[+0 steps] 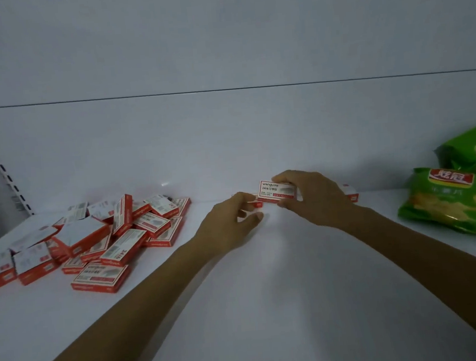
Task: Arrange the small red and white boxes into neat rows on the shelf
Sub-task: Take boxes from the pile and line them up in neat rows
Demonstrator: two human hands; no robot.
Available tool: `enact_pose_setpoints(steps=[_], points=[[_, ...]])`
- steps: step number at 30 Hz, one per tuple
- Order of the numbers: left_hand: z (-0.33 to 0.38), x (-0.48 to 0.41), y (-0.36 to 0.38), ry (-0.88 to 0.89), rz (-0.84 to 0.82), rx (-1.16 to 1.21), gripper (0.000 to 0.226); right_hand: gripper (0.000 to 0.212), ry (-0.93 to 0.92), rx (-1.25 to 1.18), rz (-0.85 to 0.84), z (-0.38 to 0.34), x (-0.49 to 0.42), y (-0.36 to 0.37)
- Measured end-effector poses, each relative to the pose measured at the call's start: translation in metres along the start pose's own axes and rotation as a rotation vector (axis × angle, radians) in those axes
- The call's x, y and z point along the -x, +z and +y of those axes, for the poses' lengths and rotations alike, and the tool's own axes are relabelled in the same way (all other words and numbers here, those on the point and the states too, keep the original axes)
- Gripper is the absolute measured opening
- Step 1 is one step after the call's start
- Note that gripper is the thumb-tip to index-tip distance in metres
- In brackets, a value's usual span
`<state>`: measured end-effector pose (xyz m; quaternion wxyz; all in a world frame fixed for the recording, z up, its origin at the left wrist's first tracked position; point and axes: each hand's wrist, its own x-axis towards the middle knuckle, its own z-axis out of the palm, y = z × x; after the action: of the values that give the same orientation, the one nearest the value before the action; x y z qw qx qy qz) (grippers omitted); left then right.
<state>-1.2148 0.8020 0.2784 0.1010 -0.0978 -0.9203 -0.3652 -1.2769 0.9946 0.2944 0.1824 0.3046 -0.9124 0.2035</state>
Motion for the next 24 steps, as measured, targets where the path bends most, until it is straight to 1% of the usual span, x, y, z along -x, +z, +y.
enact_pose_setpoints(steps=[3,5,7,9,10,12,14,16,19,24], points=[[-0.006,-0.008,0.006,-0.035,0.036,-0.124,0.037,0.041,0.062,0.063,-0.084,0.015,-0.018,0.01],[-0.013,-0.008,0.012,-0.03,0.101,-0.224,0.034,0.037,0.085,0.062,-0.122,0.024,-0.026,0.019],[-0.019,-0.005,0.014,0.011,0.136,-0.353,0.034,0.032,0.083,0.031,-0.152,0.032,-0.029,0.027],[-0.023,-0.005,0.012,0.069,0.139,-0.428,0.038,0.03,0.052,-0.005,-0.152,0.034,-0.03,0.032],[-0.024,-0.006,0.01,0.087,0.149,-0.443,0.039,0.029,0.023,0.014,-0.138,0.033,-0.03,0.033],[-0.026,-0.007,0.007,0.112,0.169,-0.459,0.041,0.028,-0.039,0.127,-0.112,0.029,-0.029,0.036],[-0.032,-0.009,0.006,0.135,0.175,-0.485,0.042,0.028,-0.069,0.21,-0.093,0.027,-0.028,0.04],[-0.039,-0.011,0.007,0.139,0.161,-0.519,0.043,0.028,-0.053,0.183,-0.097,0.026,-0.03,0.044],[-0.043,-0.012,0.009,0.129,0.112,-0.591,0.045,0.028,-0.04,0.061,-0.113,0.027,-0.035,0.051],[-0.045,-0.012,0.01,0.122,0.101,-0.621,0.048,0.027,-0.047,0.024,-0.085,0.025,-0.04,0.059]])
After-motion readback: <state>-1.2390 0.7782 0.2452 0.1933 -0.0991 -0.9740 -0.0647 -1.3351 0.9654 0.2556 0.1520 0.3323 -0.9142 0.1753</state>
